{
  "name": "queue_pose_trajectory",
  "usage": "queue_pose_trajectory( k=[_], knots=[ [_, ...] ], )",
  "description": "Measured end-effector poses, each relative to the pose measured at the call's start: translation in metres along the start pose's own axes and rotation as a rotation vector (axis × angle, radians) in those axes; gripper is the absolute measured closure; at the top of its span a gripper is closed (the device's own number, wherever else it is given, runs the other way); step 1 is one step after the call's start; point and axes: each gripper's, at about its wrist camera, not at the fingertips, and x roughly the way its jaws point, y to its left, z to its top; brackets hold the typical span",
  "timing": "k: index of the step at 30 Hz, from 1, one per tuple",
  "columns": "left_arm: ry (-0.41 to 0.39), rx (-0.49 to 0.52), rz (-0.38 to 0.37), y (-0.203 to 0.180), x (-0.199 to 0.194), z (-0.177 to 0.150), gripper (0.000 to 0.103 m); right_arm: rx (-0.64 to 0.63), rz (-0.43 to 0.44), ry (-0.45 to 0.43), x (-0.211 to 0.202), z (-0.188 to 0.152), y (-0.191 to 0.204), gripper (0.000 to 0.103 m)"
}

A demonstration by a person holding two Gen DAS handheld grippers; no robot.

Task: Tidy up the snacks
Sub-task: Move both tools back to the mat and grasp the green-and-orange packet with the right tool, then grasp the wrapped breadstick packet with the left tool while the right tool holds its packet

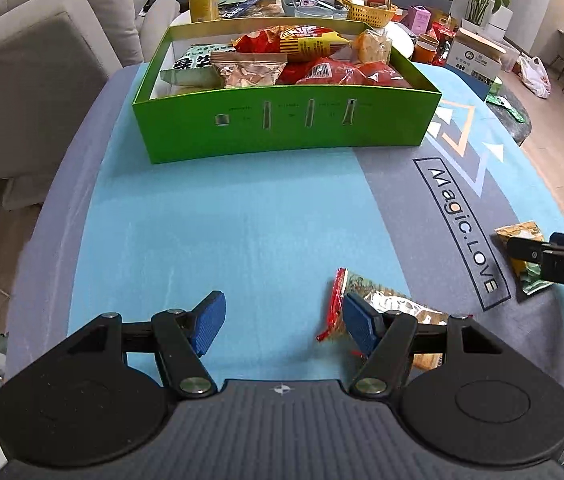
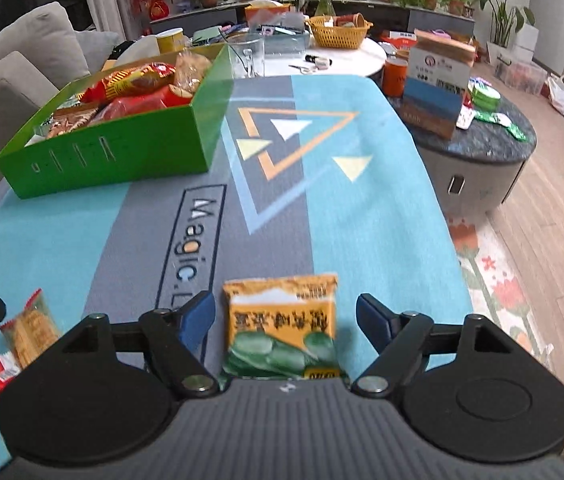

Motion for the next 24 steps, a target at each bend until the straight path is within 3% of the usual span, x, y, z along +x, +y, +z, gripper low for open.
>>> queue_pose_trajectory(
  k=[6, 9, 16, 24],
  knots=[
    [0.018, 0.032, -0.019, -0.011, -0.008, -0.012, 0.041, -0.024, -0.009, 0.001, 0.003, -0.009, 0.002, 0.017],
    [0.02, 0.065, -0.02, -0.019, -0.011, -0.017, 0.041, -0.054, -0.025, -0.022, 0.001, -0.011, 0.005, 0.03],
    [0.032, 0.091, -0.053, -0.038, -0.013, -0.019, 0.041, -0.042, 0.006, -0.031, -0.002, -0.013, 0.008, 0.032],
    [0.049, -0.002, -0.08, -0.048, 0.007, 0.004, 0.041, -0.012, 0.023, -0.04, -0.004, -0.014, 0.004, 0.032]
  ],
)
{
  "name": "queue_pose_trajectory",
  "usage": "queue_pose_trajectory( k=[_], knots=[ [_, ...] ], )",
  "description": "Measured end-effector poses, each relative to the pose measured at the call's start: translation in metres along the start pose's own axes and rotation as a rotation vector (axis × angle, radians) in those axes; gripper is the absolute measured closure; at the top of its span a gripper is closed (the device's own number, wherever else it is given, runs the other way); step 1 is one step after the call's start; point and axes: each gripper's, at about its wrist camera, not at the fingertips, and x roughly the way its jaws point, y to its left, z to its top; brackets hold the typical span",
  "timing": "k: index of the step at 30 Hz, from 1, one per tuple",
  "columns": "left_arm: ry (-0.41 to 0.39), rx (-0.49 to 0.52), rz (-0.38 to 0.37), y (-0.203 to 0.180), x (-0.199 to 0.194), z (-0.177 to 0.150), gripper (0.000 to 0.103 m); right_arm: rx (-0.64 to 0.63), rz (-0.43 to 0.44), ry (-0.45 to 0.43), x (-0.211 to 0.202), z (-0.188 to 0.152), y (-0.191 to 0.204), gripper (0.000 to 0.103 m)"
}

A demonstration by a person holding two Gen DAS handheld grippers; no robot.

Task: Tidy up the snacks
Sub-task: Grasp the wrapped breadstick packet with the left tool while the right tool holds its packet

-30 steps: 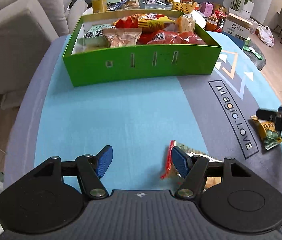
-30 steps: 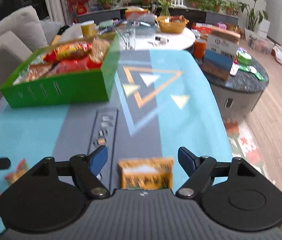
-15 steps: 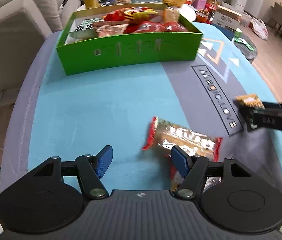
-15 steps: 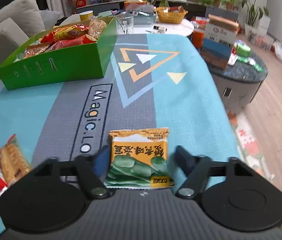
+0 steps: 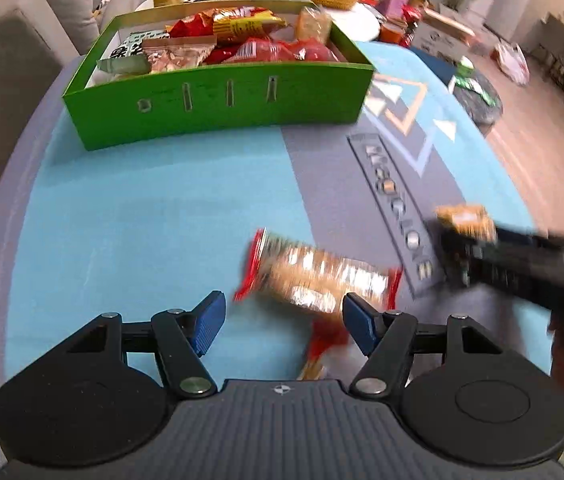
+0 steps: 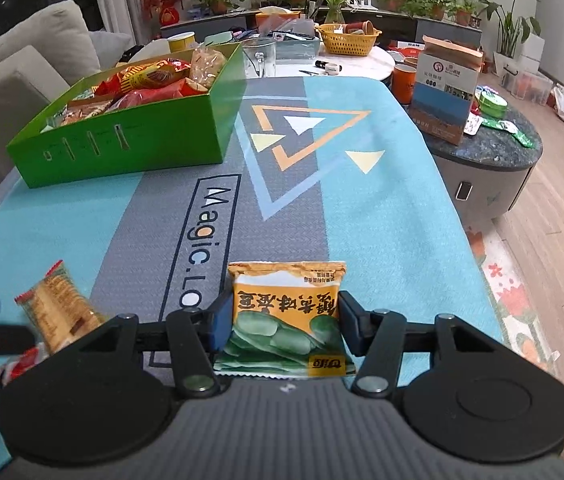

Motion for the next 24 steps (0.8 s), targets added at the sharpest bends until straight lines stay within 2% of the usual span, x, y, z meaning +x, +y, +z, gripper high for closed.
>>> queue_pose_trajectory(
  k=[6, 9, 12, 17, 24],
  knots=[
    [-0.006, -0.044, 0.079, 0.003, 0.023, 0.028, 0.041, 0.024, 0.012, -0.001, -0.001, 0.0, -0.003, 0.032],
    [-0.02, -0.052, 0.026, 0.003, 0.017, 0.029, 0.041, 0.026, 0.014, -0.004, -0.001, 0.0, -0.004, 0.032],
    [-0.036, 0.003, -0.007, -0.006, 0.013, 0.031, 0.041, 0.033, 0.012, -0.005, 0.0, 0.001, -0.006, 0.032],
    [0.008, 0.036, 0.096, -0.021, 0.024, 0.028, 0.041, 0.033, 0.024, -0.008, -0.001, 0.0, -0.005, 0.032],
    [0.004, -0.035, 0.115, -0.017, 0.009, 0.014, 0.041, 0.048, 0.035, -0.013, -0.002, -0.001, -0.009, 0.032]
  ],
)
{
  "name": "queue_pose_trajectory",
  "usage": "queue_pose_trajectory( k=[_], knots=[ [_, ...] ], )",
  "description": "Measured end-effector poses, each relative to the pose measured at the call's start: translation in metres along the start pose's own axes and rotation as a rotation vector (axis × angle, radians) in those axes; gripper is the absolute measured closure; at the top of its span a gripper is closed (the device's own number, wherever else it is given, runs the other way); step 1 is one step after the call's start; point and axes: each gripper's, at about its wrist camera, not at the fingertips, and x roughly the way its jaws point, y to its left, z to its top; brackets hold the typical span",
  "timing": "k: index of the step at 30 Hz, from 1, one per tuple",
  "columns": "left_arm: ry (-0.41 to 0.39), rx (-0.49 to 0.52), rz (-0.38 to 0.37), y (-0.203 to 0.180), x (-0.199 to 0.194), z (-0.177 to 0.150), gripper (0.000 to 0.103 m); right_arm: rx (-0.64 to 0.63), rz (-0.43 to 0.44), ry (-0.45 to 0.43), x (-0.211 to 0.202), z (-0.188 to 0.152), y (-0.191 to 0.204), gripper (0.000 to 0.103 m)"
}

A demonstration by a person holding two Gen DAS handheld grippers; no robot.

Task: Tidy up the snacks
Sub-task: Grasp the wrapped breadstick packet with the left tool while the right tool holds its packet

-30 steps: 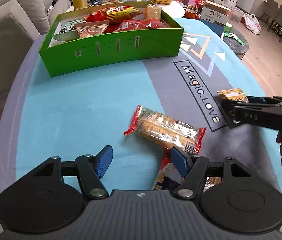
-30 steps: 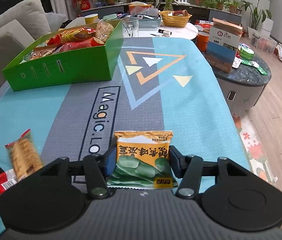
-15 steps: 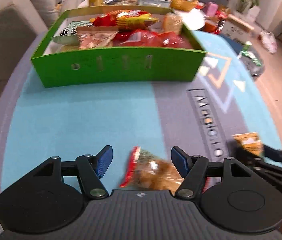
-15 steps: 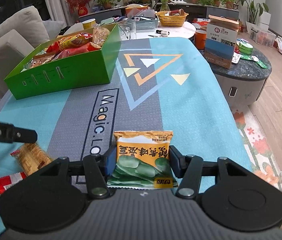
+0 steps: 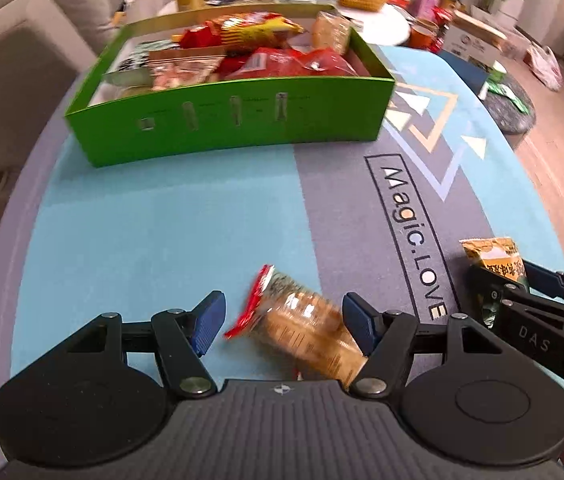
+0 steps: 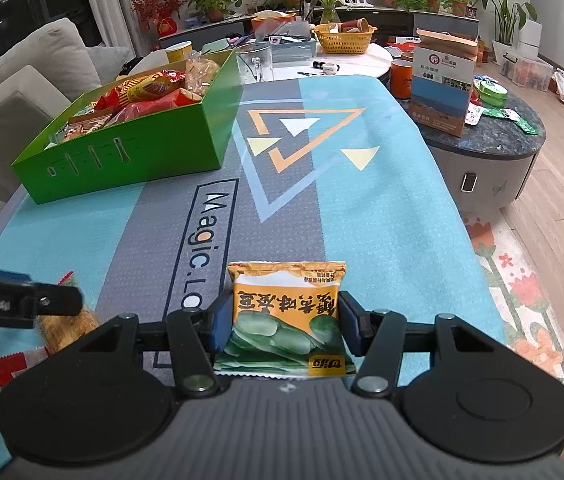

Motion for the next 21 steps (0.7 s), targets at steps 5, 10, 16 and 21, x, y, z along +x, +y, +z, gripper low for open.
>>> queue_pose_trajectory(
  k=[5, 10, 16, 21],
  knots=[
    [0.065, -0.079, -0.069, 0.004, 0.001, -0.004, 0.041, 0.012, 0.007, -0.007, -0.001, -0.001, -0.001, 0.032],
    [0.11, -0.153, -0.092, 0.0, 0.015, 0.0, 0.041, 0.023, 0.019, -0.007, -0.002, -0.002, -0.003, 0.032],
    [0.087, -0.127, -0.059, -0.01, 0.026, 0.018, 0.039, 0.016, 0.019, -0.007, -0.002, -0.002, -0.003, 0.032],
    [0.099, -0.064, -0.03, -0.021, 0.037, 0.027, 0.038, 0.014, 0.016, -0.008, -0.001, -0.001, -0.003, 0.032]
  ],
)
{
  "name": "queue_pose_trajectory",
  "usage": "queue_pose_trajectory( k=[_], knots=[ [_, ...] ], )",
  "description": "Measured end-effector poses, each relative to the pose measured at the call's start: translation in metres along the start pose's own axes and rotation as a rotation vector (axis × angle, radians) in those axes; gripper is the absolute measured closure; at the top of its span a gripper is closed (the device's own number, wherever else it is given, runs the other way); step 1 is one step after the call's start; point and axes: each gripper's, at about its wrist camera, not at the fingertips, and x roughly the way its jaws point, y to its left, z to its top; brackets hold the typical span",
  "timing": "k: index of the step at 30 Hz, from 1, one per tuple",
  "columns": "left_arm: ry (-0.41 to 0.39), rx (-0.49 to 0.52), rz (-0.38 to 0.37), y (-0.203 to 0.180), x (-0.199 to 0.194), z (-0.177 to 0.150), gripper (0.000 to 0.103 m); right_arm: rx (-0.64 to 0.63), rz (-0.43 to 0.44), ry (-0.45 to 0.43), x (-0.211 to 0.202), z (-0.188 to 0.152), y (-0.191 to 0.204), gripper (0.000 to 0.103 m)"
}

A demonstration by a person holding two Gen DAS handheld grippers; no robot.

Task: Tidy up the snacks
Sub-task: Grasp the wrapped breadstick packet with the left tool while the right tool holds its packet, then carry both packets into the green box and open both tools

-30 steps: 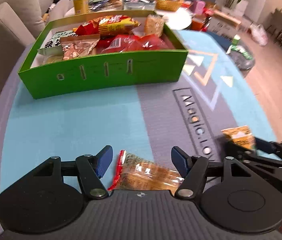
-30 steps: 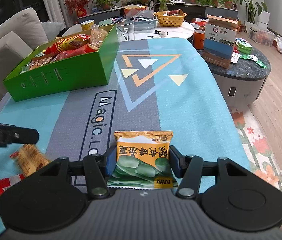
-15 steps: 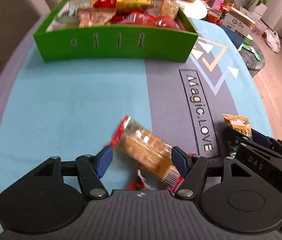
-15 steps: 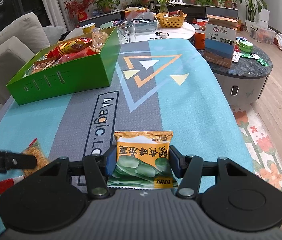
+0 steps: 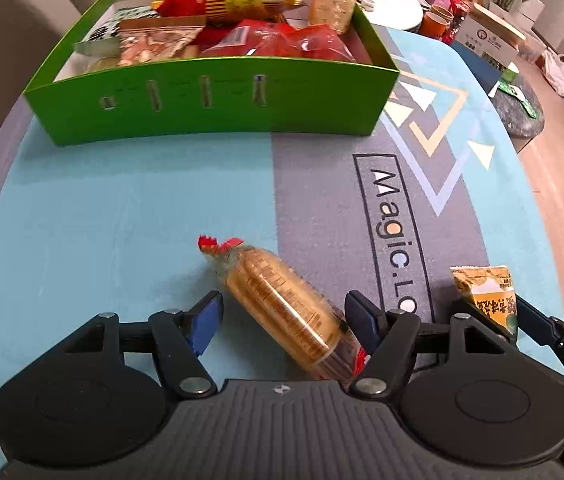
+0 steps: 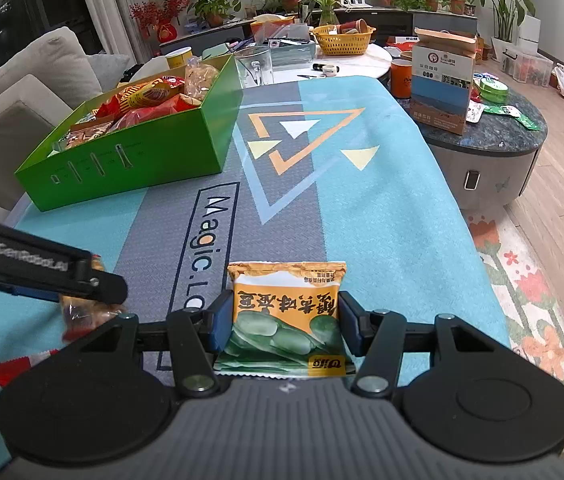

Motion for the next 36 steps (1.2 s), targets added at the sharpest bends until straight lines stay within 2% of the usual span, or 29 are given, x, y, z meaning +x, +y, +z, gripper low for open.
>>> queue_pose_trajectory(
  k=[3, 5, 7, 8, 10, 12, 18, 26, 36],
  knots=[
    [0.007, 0.05, 0.015, -0.006, 0.006, 0.0, 0.041, 0.003, -0.002, 0.001, 0.0, 0.001, -0.001, 0.032],
    [-0.025, 0.104, 0.022, -0.01, 0.006, -0.004, 0.048, 0.001, -0.005, 0.001, 0.0, 0.001, -0.001, 0.032],
    [-0.053, 0.139, -0.001, -0.01, 0.004, -0.007, 0.064, 0.002, -0.006, 0.0, 0.0, 0.001, -0.001, 0.032],
    [-0.057, 0.145, -0.011, -0.009, 0.002, -0.008, 0.066, 0.003, -0.007, 0.0, 0.0, 0.001, -0.001, 0.032],
    [-0.058, 0.166, -0.013, -0.008, 0.0, -0.009, 0.078, 0.005, -0.009, -0.001, 0.0, 0.001, -0.001, 0.032],
    [-0.078, 0.196, -0.003, -0.007, -0.005, -0.011, 0.082, 0.004, -0.008, -0.003, -0.001, 0.001, 0.001, 0.032],
    [-0.161, 0.233, 0.02, 0.011, -0.024, -0.016, 0.082, -0.016, 0.005, -0.03, -0.009, 0.005, 0.008, 0.032],
    [-0.234, 0.179, 0.027, 0.051, -0.047, -0.018, 0.082, -0.048, 0.042, -0.064, -0.016, 0.016, 0.029, 0.032],
    [-0.322, 0.137, 0.033, 0.079, -0.076, 0.003, 0.082, -0.101, 0.114, -0.151, -0.025, 0.06, 0.075, 0.032]
  ],
)
